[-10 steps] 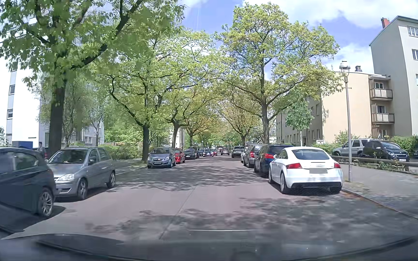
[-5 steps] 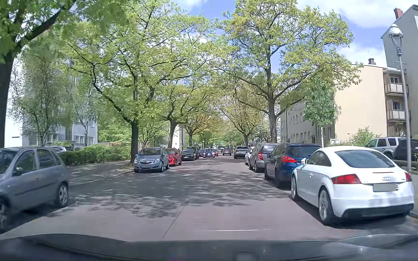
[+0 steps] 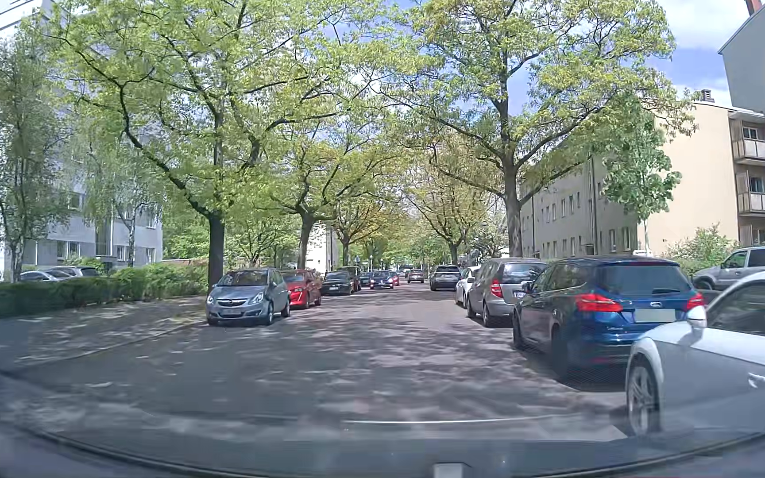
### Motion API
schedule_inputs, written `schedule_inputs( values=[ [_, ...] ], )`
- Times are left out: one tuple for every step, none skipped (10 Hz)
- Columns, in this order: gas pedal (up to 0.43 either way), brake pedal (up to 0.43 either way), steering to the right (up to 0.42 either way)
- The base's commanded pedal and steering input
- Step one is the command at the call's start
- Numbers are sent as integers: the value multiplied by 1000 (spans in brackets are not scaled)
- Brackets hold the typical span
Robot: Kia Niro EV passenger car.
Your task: Follow the waypoints while adhering to traffic rules and regulations
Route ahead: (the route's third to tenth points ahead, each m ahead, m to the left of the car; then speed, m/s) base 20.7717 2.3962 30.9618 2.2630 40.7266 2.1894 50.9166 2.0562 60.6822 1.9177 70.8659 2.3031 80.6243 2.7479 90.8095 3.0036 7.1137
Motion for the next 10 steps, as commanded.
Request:
schedule_inputs(
  values=[
    [0,18,3],
    [0,18,5],
    [0,18,10],
    [0,18,10],
    [0,18,10],
    [0,18,10],
    [0,18,9],
    [0,18,6],
    [0,18,4],
    [0,18,3]
  ],
)
